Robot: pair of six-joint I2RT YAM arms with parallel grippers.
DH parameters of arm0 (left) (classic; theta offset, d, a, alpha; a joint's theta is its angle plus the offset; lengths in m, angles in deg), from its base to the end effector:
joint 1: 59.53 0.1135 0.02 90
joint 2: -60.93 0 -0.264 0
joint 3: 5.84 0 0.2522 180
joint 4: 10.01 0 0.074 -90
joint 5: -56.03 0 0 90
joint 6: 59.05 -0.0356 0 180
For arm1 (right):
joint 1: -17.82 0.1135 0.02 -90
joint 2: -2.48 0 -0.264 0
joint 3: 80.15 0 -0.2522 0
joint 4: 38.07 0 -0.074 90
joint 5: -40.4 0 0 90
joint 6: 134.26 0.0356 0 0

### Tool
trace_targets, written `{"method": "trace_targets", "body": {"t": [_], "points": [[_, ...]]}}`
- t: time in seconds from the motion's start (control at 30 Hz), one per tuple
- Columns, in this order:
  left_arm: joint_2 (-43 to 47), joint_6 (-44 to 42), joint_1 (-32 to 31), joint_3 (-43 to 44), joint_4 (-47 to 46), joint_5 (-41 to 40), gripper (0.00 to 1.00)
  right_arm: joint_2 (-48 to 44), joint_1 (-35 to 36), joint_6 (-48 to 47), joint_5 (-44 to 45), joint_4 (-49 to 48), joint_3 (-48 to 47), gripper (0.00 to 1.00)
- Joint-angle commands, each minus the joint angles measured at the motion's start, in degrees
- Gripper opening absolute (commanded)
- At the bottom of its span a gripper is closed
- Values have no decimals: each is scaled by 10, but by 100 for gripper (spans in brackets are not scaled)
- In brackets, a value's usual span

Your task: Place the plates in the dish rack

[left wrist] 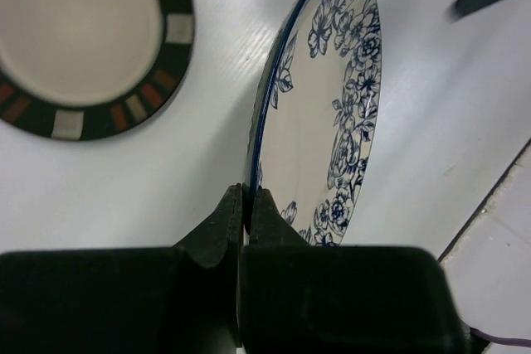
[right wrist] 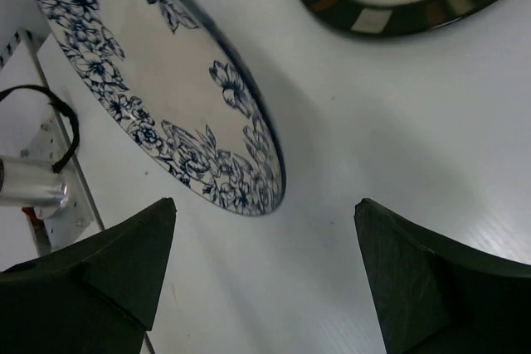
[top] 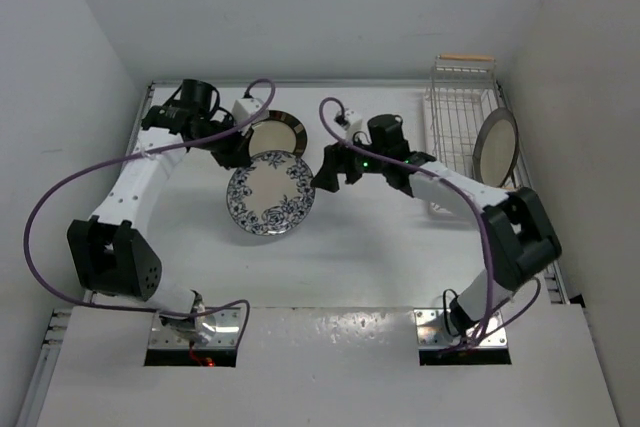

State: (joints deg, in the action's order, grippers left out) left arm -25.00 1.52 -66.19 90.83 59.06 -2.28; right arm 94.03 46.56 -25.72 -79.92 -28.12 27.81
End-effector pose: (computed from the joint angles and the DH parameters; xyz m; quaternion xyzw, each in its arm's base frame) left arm 0.2996 -0.0538 0.3351 0.3575 0.8569 -0.2057 0.3092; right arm 0.3035 0.1870 0.2417 -0.2054 0.8186 0.4020 0.3551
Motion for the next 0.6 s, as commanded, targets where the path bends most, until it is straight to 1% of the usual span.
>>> {"method": "trace_targets", "body": {"t": [0.0,0.1,0.17,0.2,0.23,0.3,0.33,0.4,0.43,0.47,0.5,0.53,0.57], "points": [[41,12,-27,0,-29,45,0,33,26,47,-27,-103,-43,87],[55,18,-32,0,-29,65,0,75,41,65,-32,-140,-57,86],[66,18,-32,0,-29,70,0,99,53,78,-33,-146,-68,77],[66,18,-32,0,-29,75,0,105,55,83,-38,-149,-72,69],[66,18,-32,0,-29,75,0,116,55,90,-48,-159,-71,55],[66,24,-27,5,-29,82,0,122,58,117,-66,-176,-68,38],[66,24,-27,5,-29,82,0,122,56,135,-73,-191,-66,20],[66,31,-27,10,-29,74,0,119,53,145,-73,-195,-61,7],[66,40,-21,15,-37,52,0,107,49,154,-64,-196,-57,0],[66,50,-21,15,-42,37,1,101,44,154,-59,-194,-54,0],[59,65,-15,21,-42,23,6,84,41,154,-54,-193,-53,0],[53,71,-10,21,-49,1,24,66,39,150,-30,-181,-47,0],[53,79,-10,29,-54,-8,35,45,34,142,-19,-174,-45,0]]}}
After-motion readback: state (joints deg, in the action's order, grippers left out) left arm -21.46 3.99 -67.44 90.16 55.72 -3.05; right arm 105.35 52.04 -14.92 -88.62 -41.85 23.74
